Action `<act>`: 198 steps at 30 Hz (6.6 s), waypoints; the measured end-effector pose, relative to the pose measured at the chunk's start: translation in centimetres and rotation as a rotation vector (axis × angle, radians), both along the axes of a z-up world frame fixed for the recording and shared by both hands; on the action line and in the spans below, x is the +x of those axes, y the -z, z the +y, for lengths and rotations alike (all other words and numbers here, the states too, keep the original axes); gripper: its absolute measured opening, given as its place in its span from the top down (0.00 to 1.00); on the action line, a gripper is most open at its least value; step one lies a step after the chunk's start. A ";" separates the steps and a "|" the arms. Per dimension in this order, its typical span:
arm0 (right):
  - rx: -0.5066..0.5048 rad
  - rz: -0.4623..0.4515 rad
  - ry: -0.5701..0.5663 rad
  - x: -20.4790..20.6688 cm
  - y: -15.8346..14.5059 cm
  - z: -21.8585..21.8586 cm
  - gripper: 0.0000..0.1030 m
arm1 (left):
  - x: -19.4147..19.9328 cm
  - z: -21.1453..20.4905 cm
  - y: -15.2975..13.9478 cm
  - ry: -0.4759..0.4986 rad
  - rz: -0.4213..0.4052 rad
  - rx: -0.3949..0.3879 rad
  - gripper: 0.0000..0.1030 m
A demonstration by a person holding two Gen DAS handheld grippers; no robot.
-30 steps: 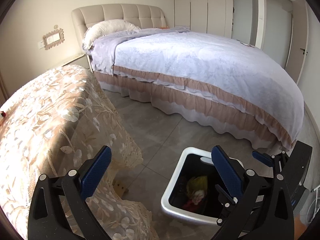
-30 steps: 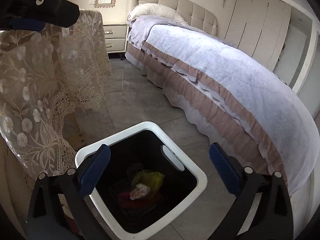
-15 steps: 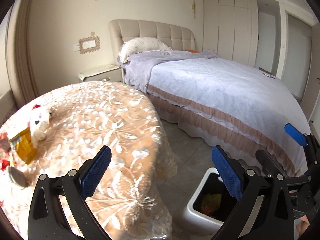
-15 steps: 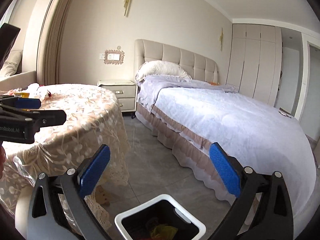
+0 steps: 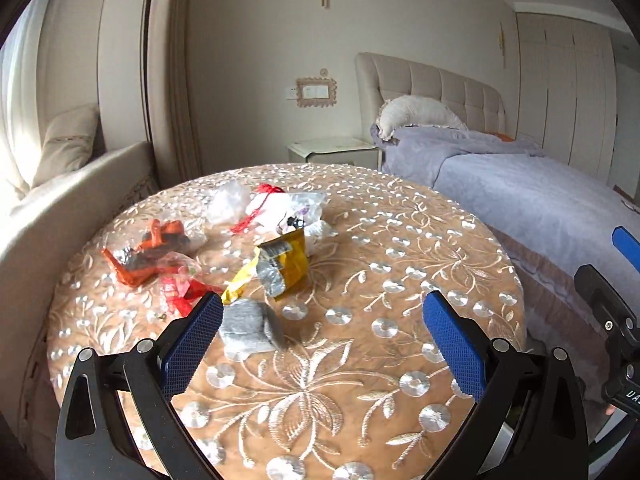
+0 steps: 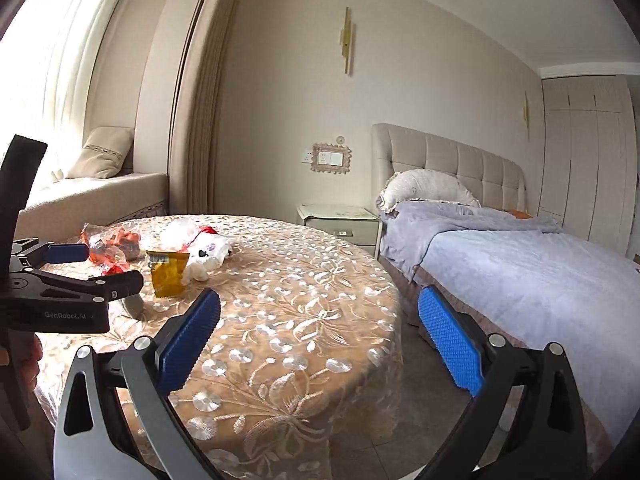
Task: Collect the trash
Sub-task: 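Move both grippers back to the table, then grasp the red candy wrapper with the left gripper while the right grasps the yellow snack bag, then carry both wrappers to the white bin and release them inside, then move both grippers back toward the table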
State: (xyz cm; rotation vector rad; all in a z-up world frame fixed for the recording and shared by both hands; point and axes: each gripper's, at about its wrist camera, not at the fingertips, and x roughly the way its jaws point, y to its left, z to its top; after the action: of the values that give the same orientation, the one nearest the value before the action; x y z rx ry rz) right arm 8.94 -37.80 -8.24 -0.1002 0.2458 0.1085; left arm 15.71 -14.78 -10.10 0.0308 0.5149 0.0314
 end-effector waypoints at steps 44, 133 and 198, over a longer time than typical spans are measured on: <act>-0.227 0.109 -0.276 7.5 1.1 19.3 0.04 | 8.7 15.6 4.4 -0.013 0.279 -0.125 0.92; 0.029 0.319 0.566 -7.0 11.3 -19.2 0.97 | 1.0 -36.6 19.6 0.893 0.551 0.069 0.03; -0.065 -0.022 -0.069 1.9 -0.1 4.4 0.04 | 1.1 3.7 0.9 -0.017 0.029 -0.035 0.05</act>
State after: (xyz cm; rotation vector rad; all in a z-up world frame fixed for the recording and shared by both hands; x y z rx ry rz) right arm 10.81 -33.39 -8.10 -0.1745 0.2238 0.1684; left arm 16.85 -11.07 -11.01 -0.0075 0.5447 0.0389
